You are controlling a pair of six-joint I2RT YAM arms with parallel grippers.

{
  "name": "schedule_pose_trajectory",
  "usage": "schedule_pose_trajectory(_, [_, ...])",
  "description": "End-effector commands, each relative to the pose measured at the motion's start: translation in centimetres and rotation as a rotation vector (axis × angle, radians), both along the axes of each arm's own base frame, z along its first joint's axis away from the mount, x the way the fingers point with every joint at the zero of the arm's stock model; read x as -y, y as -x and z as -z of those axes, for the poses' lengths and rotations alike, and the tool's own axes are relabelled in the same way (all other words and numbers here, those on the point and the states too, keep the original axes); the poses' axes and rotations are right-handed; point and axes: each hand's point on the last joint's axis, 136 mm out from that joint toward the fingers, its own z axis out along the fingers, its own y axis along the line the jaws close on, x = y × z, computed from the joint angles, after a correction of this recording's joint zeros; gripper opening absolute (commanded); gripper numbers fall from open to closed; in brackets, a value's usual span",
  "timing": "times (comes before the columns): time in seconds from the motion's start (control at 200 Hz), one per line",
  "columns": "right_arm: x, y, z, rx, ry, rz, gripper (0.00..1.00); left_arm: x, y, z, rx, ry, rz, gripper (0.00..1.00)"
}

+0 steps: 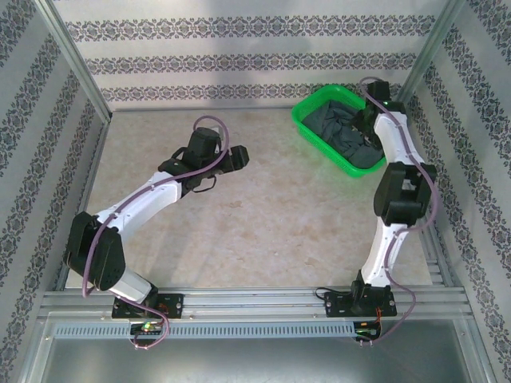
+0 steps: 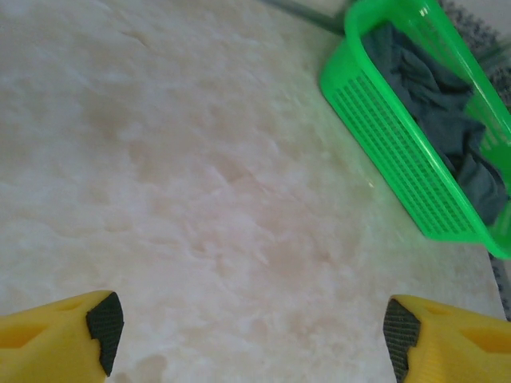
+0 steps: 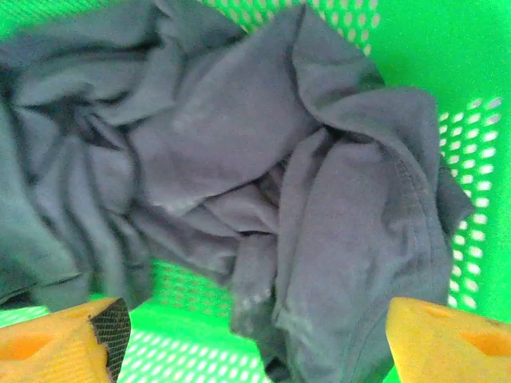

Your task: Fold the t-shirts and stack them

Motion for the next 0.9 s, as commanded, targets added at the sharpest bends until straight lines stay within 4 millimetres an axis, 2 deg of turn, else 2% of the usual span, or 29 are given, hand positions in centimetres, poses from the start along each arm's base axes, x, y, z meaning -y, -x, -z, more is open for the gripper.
schedule_pose_trajectory(0.0, [0.7, 2.8, 3.6, -0.22, 0.02, 0.031, 0.81, 1.0, 0.6, -0.1, -0.036, 0.019, 0.013, 0.81])
schedule_pose_trajectory(0.165, [0.3, 2.5, 6.9, -0.308, -0.017, 0.059, 0.79, 1.0, 1.1, -0.4, -0.039, 0.017, 0.014, 0.78])
schedule_pose_trajectory(0.23, [-0.3, 1.5, 8.1, -0.291, -0.055, 0.05, 0.71, 0.9, 1.1, -0.7, -0.032, 0.015, 0.011, 0.76])
schedule_pose_trajectory(0.31, [-1.1, 0.0, 9.0, -0.265, -0.1, 0.022, 0.57, 0.7, 1.3, -1.1, -0.026, 0.008, 0.009, 0.73])
schedule_pose_trajectory(0.35, [-1.3, -0.7, 9.0, -0.253, -0.113, 0.008, 0.47, 0.5, 1.3, -1.4, -0.021, 0.002, 0.006, 0.72])
schedule_pose_trajectory(0.39, [-1.3, -1.1, 8.6, -0.241, -0.114, 0.001, 0.32, 0.3, 1.5, -1.6, -0.016, -0.004, 0.005, 0.7])
schedule_pose_trajectory(0.435, [-1.2, -1.8, 7.2, -0.207, -0.099, -0.009, 0.13, 0.1, 1.7, -1.9, -0.01, -0.01, 0.002, 0.68])
schedule_pose_trajectory(0.47, [-1.0, -2.2, 5.4, -0.164, -0.069, -0.013, 0.0, -0.1, 1.8, -2.3, -0.004, -0.014, -0.001, 0.66])
schedule_pose_trajectory(0.535, [-0.8, -3.1, 0.5, -0.041, -0.003, -0.029, 0.0, -0.7, 2.1, -2.5, 0.0, -0.031, -0.011, 0.63])
schedule_pose_trajectory(0.649, [-1.6, -3.6, -10.7, 0.24, 0.101, -0.069, 0.0, -1.8, 2.7, -2.7, 0.009, -0.061, -0.034, 0.61])
schedule_pose_trajectory(0.759, [-3.4, -2.0, -21.7, 0.494, 0.158, -0.102, 0.0, -3.0, 3.1, -2.6, 0.01, -0.094, -0.07, 0.57])
schedule_pose_trajectory(0.899, [-6.7, 1.1, -33.2, 0.78, 0.184, -0.174, 0.0, -4.8, 3.5, -2.7, 0.006, -0.14, -0.117, 0.54])
